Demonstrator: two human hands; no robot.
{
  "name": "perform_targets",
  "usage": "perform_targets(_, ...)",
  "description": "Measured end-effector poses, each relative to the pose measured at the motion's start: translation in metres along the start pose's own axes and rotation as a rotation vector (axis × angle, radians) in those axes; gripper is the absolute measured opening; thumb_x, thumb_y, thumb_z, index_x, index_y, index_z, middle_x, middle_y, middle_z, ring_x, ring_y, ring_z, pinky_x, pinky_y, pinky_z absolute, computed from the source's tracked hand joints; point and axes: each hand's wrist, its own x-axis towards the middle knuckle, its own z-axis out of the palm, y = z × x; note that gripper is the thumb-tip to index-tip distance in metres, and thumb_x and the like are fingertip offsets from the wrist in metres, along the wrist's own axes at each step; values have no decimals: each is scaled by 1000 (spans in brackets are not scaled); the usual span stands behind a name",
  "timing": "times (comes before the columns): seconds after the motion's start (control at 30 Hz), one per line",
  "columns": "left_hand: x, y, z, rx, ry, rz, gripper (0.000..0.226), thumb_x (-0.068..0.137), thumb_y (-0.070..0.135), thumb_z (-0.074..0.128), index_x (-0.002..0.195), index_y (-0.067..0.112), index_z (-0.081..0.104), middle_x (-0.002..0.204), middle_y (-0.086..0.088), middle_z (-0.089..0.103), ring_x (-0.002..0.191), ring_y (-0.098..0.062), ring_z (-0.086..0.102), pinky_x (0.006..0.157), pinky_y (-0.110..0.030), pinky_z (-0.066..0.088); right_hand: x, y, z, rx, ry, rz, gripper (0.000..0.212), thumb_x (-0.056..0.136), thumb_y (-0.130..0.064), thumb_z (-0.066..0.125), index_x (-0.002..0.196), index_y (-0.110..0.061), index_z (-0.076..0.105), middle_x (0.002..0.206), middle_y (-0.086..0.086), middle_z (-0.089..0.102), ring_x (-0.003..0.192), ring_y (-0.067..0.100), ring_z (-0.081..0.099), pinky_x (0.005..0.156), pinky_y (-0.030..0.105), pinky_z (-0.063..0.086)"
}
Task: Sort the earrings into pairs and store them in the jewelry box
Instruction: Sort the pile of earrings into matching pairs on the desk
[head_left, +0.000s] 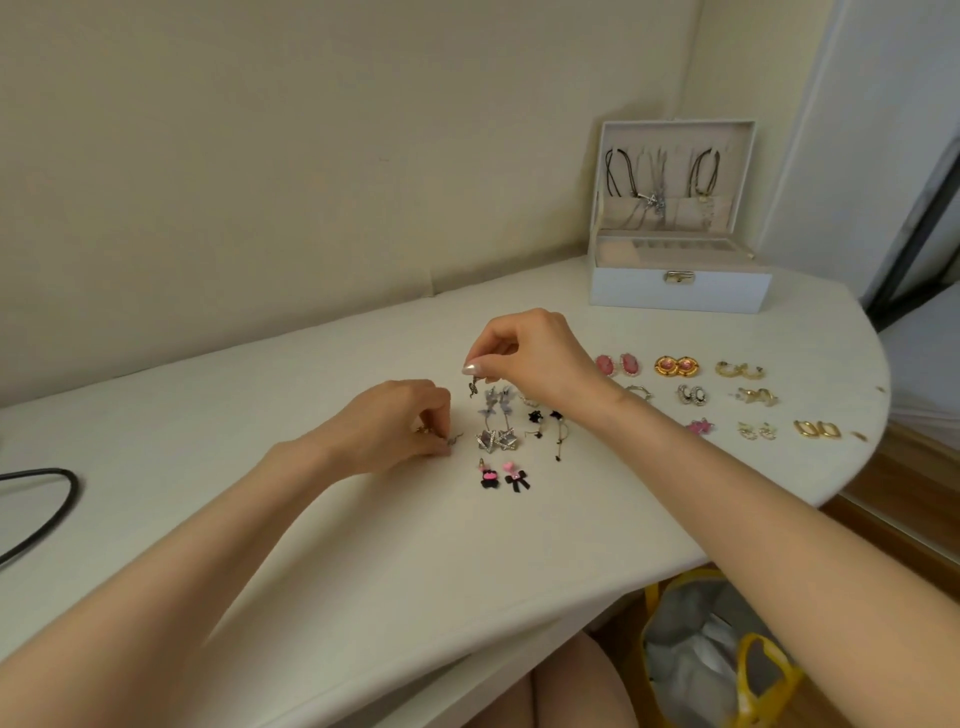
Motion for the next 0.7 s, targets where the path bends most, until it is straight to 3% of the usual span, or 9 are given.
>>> perform_targets(0.1,-8,-4,-9,109,-67,-30,16,81,26,68,77,24,53,88,10,59,77,-8,53,67,-22,40,0,1,-1,-4,3,-4,4,76,-8,74,80,-6,73,72,5,70,68,12,65,66,15,51)
perform_targets(0.2,-15,-10,-19,130,-129,-104,15,83,25,66,75,22,53,84,8,64,58,0,51,55,-16,38,1,0,0,6,-1,-3,4,76,-7,74,80,-6,72,73,6,70,67,12,65,64,13,51)
perform_targets(0.3,-15,-14,-26,67,-81,-83,12,83,23,67,78,23,57,79,11,65,66,-2,56,61,-17,40,3,-2,3,15,-13,-4,4,76,-6,73,81,-5,72,72,5,69,61,8,62,60,7,48)
perform_targets(0.43,-11,-8,-31,-94,35,7,17,81,13,68,77,24,57,72,16,61,70,3,57,63,-8,39,4,-2,5,35,-36,-3,5,76,-5,73,81,-5,72,74,5,69,65,11,65,67,13,52)
perform_targets(0.57,-7,-4,-31,-297,90,-22,20,77,10,73,78,24,59,77,8,66,69,-3,62,69,-20,48,3,0,8,62,-69,3,7,76,-4,74,82,-4,72,77,9,71,71,15,67,71,20,55)
perform_targets(0.7,-6,-5,-38,-372,-29,-54,13,78,4,71,81,15,65,81,0,71,80,-11,69,80,-31,52,0,1,10,71,-168,20,7,75,-5,75,81,-4,72,77,9,71,69,10,66,65,13,52)
